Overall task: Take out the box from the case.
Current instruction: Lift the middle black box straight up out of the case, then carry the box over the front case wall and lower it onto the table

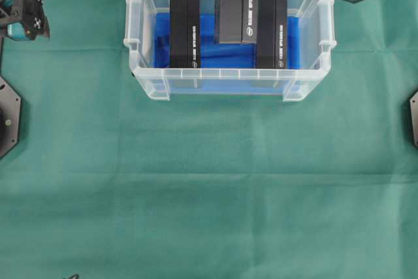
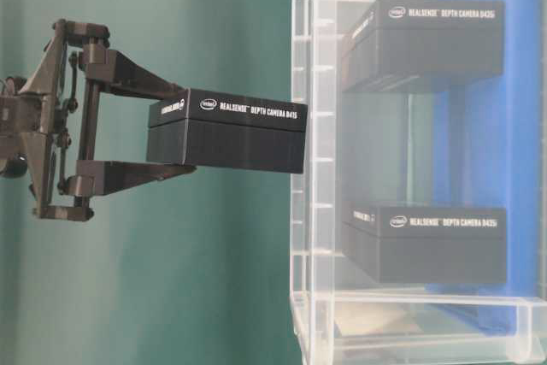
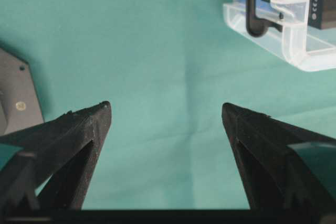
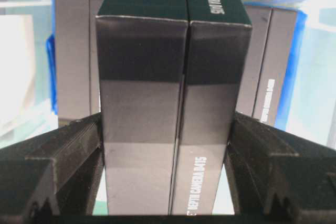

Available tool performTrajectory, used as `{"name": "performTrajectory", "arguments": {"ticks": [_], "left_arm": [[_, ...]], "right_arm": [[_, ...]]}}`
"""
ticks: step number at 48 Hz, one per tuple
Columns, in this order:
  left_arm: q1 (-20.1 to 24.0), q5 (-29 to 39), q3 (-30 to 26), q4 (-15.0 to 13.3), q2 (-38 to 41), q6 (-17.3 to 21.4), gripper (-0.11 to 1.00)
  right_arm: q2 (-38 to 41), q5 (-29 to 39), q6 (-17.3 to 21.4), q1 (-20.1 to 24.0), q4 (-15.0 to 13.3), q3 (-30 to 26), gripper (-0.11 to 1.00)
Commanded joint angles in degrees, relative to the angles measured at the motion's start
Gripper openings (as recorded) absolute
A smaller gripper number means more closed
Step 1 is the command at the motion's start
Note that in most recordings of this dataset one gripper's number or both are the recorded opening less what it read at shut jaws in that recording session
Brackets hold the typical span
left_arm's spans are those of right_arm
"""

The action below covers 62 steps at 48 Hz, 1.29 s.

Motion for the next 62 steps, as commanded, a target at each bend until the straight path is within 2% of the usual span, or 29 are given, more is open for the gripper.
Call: {"name": "performTrajectory", "arguments": {"ticks": [1, 15, 27, 41, 52, 62], "left_arm": [[0.3, -0.3, -0.7, 0.2, -0.1, 0.1, 0.92], [0.4, -0.2, -0.7, 0.3, -0.1, 0.1, 0.92], [1.0, -0.2, -0.7, 0.2, 0.0, 0.8, 0.92], [1.1, -0.3, -0.8, 0.2, 0.0, 1.1, 0.92], [1.1, -0.3, -0.8, 0.2, 0.0, 1.1, 0.92], [1.1, -0.2, -0.8, 0.3, 0.0, 1.1, 0.92]], "right_arm": [[-2.6, -0.3, -0.1, 0.1, -0.4, -1.8, 0.68], [-2.6, -0.1, 0.1, 1.1, -0.4, -2.1, 0.68], [-2.5, 0.1, 1.6, 4.3, -0.4, -2.7, 0.68], [-2.5, 1.6, 5.5, 9.1, -0.5, -2.7, 0.68], [-2.5, 5.1, 10.3, 14.2, -1.5, -2.7, 0.68], [-2.2, 5.4, 14.9, 18.7, -1.8, -2.7, 0.68]]}}
